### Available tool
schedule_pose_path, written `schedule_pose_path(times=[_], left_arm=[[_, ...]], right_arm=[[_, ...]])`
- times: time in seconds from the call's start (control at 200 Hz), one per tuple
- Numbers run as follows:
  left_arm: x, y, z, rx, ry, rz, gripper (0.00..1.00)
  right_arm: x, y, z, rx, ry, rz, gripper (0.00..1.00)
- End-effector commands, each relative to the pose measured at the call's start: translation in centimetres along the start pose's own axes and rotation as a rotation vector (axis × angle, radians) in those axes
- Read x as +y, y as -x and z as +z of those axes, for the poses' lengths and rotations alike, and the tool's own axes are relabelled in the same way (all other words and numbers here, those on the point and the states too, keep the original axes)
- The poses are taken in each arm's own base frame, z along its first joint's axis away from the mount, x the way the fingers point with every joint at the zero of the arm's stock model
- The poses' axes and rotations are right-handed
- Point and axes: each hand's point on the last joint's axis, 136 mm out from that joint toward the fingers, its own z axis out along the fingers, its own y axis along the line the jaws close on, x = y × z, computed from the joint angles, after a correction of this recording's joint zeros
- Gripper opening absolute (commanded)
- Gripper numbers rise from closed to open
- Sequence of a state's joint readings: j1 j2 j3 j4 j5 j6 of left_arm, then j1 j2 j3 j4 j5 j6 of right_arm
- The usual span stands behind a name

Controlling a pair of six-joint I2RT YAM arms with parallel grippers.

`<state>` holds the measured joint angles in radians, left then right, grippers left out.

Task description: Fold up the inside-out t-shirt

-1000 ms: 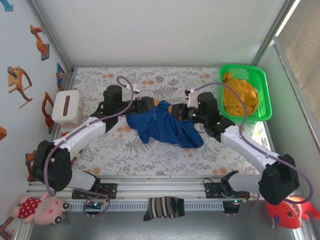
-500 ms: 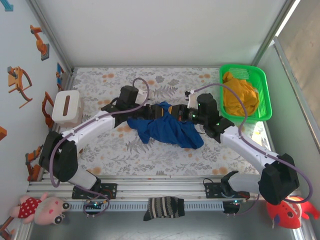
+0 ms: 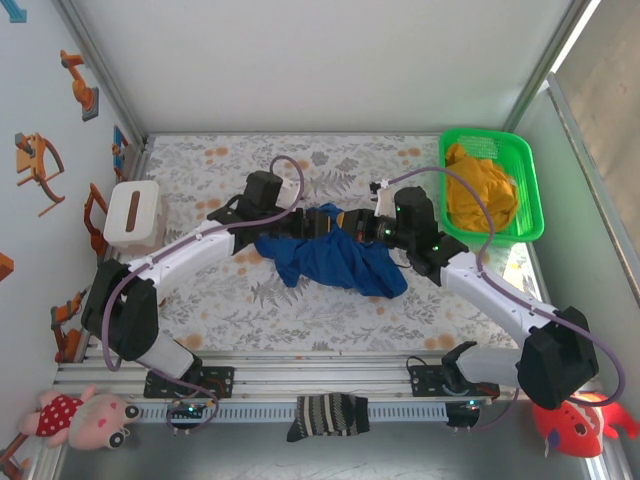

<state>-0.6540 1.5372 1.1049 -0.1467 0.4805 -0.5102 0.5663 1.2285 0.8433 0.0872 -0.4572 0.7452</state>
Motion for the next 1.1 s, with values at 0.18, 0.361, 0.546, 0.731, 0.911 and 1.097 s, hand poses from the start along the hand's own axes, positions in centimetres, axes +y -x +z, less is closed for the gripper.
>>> schedule_pose_path(times=[0.18,0.361,0.546,0.731,0.911,1.097], left_arm=[[-0.6,2.4,0.9,-0.044,-0.007,0.04,0.47],[-0.4,3.3,1.2,-0.043,-0.006,0.049,0.08],[-2.5,4.7,-2.2,-0.073,-0.057,0.084,0.0],[-6.0,5.6,-7.3,-0.108,-0.201,0.098,0.0],[-9.8,6.8,-10.5,-0.163,-0.386,0.097,0.0],[-10.6,7.6,-11.5,-0.215,-0.414,0.084,0.0]], right_arm=[[0.6,0.3,-0.2,-0.011,0.032,0.001,0.0],[-0.1,-0.1,-0.3,-0.009,0.002,0.001,0.0],[-3.1,0.1,-0.7,-0.042,-0.088,0.028,0.0],[-7.3,1.0,0.4,-0.062,-0.178,0.086,0.0],[-9.9,1.3,2.4,-0.007,-0.266,0.086,0.14],[-8.5,1.1,0.5,0.045,-0.297,0.008,0.42]])
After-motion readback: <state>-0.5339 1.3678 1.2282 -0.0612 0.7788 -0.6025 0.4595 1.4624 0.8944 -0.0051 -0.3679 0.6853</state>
